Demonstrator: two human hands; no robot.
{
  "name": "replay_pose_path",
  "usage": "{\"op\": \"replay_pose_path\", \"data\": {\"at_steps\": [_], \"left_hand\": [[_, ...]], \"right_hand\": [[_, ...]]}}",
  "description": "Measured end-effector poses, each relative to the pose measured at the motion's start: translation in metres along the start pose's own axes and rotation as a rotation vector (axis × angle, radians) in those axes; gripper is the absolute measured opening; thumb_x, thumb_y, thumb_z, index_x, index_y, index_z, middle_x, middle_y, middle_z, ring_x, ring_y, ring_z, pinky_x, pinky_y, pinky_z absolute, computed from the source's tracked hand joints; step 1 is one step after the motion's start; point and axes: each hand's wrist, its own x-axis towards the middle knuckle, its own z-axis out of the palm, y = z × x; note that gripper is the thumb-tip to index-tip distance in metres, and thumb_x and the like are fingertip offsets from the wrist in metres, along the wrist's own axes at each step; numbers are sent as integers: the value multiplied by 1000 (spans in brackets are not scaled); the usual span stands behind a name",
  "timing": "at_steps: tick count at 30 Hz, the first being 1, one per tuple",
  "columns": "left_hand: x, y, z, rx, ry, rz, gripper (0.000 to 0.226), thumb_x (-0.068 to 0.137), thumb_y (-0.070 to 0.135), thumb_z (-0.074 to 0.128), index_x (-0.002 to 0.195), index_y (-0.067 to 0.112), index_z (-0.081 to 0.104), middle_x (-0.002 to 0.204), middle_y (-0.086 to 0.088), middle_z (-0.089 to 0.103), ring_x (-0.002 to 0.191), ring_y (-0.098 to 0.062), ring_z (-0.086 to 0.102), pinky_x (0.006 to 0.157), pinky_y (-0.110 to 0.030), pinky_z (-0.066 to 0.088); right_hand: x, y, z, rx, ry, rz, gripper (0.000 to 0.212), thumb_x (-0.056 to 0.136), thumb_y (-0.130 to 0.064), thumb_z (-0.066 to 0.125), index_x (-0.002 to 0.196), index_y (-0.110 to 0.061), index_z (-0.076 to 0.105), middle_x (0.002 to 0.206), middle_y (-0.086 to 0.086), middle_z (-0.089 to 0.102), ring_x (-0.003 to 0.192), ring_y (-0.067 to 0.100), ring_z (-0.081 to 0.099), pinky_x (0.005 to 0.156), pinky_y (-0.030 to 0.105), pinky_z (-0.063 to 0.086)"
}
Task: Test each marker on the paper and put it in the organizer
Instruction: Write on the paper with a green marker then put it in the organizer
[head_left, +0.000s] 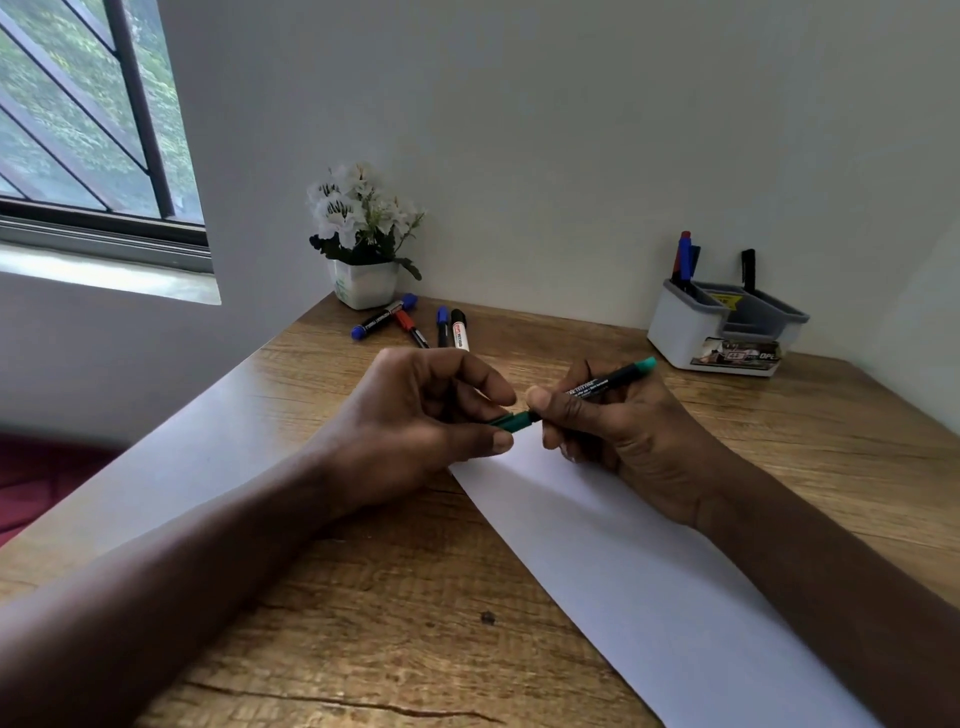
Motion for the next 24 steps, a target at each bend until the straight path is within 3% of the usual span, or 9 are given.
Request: {"op": "replay_pose_path", "data": {"at_steps": [12, 18, 21, 24], "left_hand": [[1, 2, -1, 9, 49, -10, 18, 73, 1, 88, 81, 8, 73, 83, -13, 76, 74, -20, 72, 66, -27, 58], [5, 1, 2, 119, 54, 20, 21, 78, 4, 86, 92, 12, 72, 93, -4, 76, 89, -18, 75, 80, -34, 62], [7, -1, -1, 472, 136, 114, 25, 81, 28, 84, 101, 26, 69, 93, 12, 73, 90, -4, 70, 76, -28, 58], [7, -3, -9, 732, 243, 105, 43, 82, 59, 71, 113, 30, 63, 112, 15, 68, 103, -6, 63, 88, -39, 54]], "right_hand": [[4, 1, 6, 86, 4, 72, 16, 77, -21, 82, 72, -12, 71, 70, 13, 70, 56, 20, 53, 54, 28, 45], [6, 5, 9, 40, 37, -21, 12, 90, -19, 73, 83, -11, 68, 70, 11, 71, 57, 19, 58, 54, 27, 48], [8, 8, 5, -63, 119, -137, 15, 97, -17, 66, 93, -4, 69, 71, 11, 72, 59, 22, 61, 55, 30, 49], [9, 12, -2, -132, 207, -208, 18, 102, -17, 58, 103, -6, 73, 76, 10, 74, 65, 24, 62, 55, 28, 49]]}}
